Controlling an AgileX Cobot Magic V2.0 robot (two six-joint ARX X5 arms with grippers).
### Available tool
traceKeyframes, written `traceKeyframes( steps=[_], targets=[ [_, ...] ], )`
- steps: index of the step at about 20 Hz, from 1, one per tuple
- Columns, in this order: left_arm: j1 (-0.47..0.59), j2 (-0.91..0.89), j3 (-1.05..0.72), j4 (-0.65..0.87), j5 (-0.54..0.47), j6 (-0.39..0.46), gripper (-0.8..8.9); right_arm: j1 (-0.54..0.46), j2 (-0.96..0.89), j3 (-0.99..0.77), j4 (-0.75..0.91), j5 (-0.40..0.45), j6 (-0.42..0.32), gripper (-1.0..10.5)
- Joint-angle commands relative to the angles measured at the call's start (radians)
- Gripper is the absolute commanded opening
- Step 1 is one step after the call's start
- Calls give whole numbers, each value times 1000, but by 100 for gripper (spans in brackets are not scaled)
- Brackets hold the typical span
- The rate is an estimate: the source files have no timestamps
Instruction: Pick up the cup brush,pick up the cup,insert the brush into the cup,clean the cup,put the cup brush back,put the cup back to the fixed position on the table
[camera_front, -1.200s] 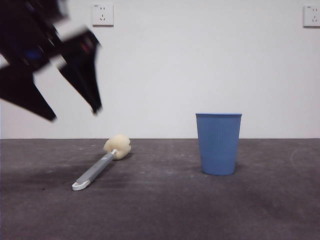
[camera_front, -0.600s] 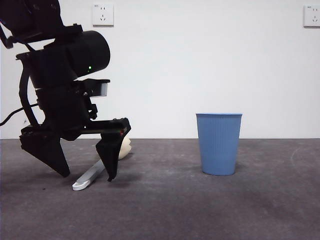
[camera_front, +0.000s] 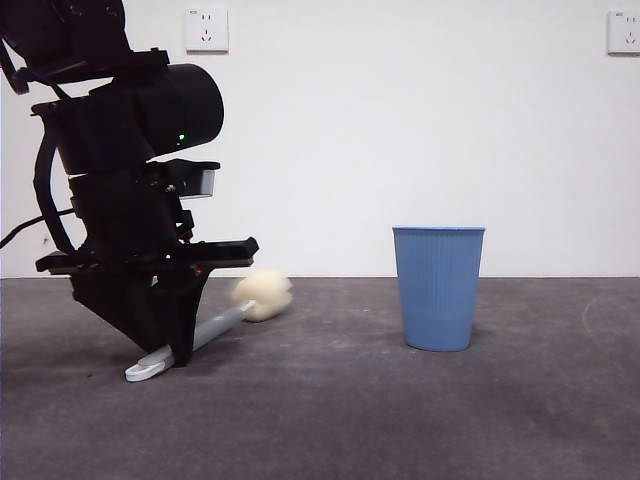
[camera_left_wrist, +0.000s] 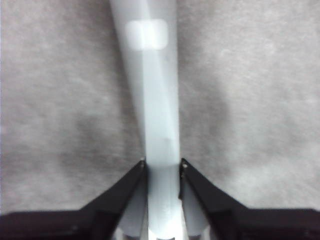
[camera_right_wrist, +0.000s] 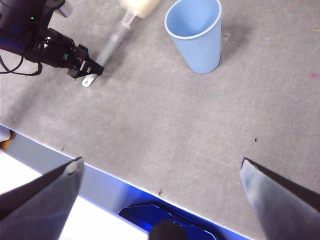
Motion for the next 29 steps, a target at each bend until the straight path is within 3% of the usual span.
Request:
traceKeyframes(
  steps=[1, 11, 16, 19, 22, 29],
  targets=[
    [-9, 2, -5, -19, 40, 0, -8, 1, 0, 3, 4, 0, 32, 626],
    [-8, -227, -5, -80, 44, 10, -8, 2, 88, 2, 77, -2, 48, 626],
    [-8, -450, -5, -173, 93, 53, -8, 31, 183, -88, 325, -32, 90, 627],
    [-8, -575, -5, -214, 96, 57, -8, 105, 230, -227, 562, -19, 166, 627],
    [-8, -668, -5, -255, 96, 57, -8, 213, 275, -348, 815, 113, 227, 627],
    [-8, -759, -5, -337, 99, 77, -8, 409, 544, -420, 1180, 389, 192, 627]
  ],
)
